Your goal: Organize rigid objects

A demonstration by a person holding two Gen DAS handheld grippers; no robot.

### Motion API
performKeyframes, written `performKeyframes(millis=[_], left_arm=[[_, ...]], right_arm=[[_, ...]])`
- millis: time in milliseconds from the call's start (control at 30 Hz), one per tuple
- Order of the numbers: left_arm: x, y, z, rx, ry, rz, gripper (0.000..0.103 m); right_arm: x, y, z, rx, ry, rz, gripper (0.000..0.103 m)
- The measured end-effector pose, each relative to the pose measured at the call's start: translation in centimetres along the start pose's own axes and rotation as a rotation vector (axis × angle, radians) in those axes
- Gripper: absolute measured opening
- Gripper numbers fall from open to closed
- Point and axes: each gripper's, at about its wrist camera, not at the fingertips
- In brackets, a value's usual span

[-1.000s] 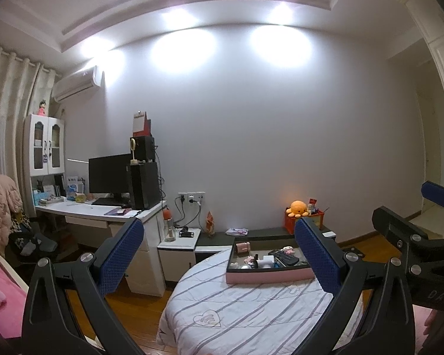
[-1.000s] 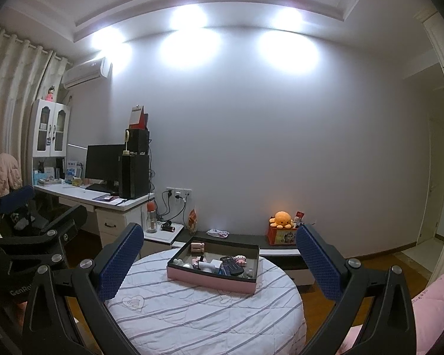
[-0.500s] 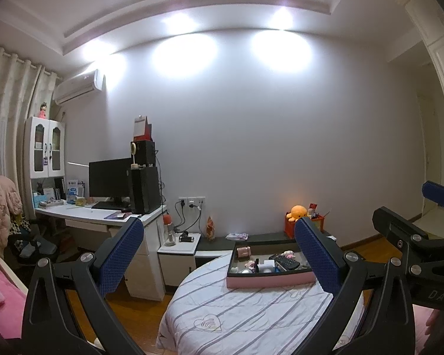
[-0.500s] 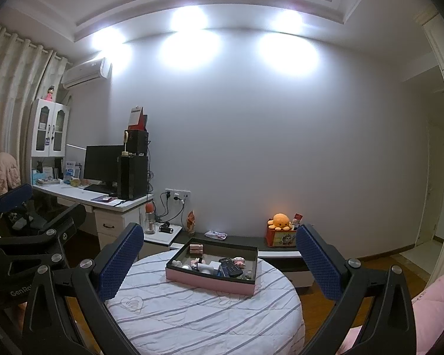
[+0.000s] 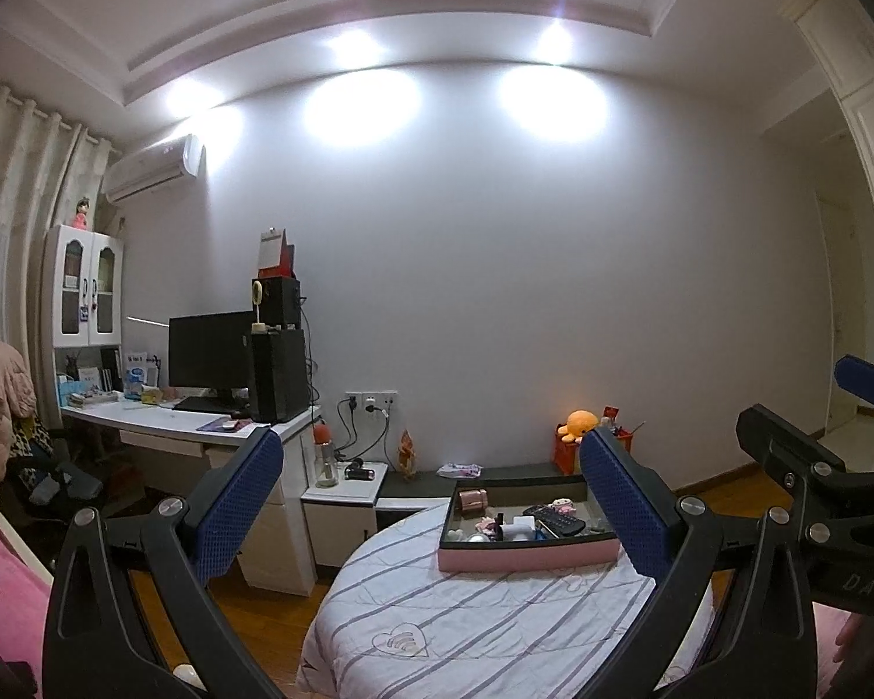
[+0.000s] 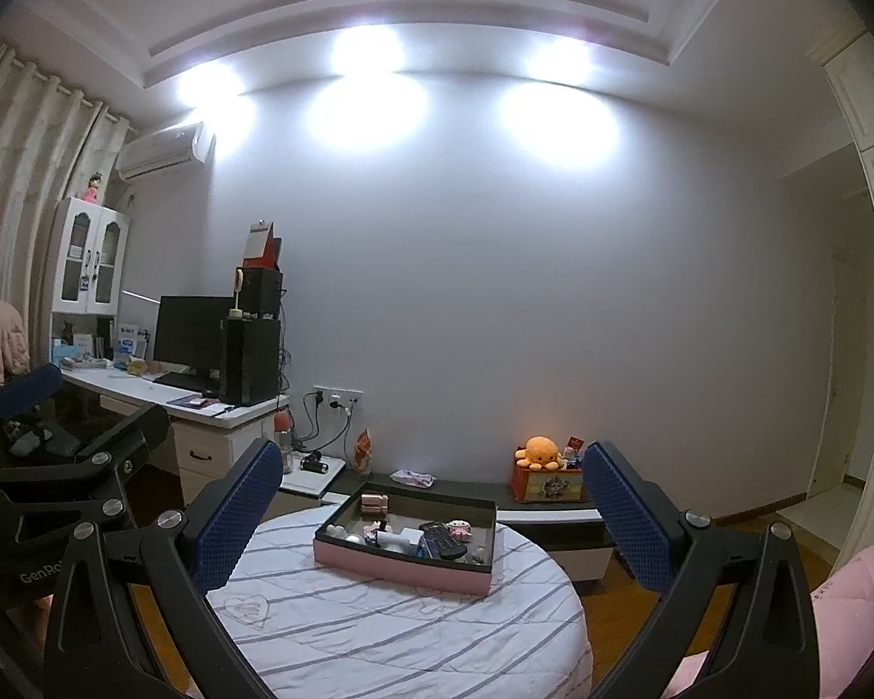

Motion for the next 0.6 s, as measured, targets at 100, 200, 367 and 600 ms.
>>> performKeyframes(millis=[100,200,367,600], left_arm=[[-0.04,-0.38,0.3,-0.015,0.006,0.007,0.103],[-0.05,-0.53,0.41,-0.016,0.005,0.005,0.103],[-0.13,-0.74,0.58,-0.012,0.011,0.013,0.103],[-0.19,-0.84,0.89,-0.009,0.001,0.006,0.103]], right_arm=[[0.04,-0.09,0.24,-0.001,0.0,0.007,0.103],[0.11,-0.2,0.29,-0.007,-0.002,0.005,0.103],[0.1,-0.1,0.36,-0.002,-0.002,0.007,0.103],[-0.05,-0.17,0.61,-0.002,-0.001,0.004,0.103]])
Point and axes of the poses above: each gripper's, at about its wrist camera, not at the fingertips, and y roughly against the way its jaws point, x to its right, z to its underside, and after that the axes turned 13 degrees about y, right-handed
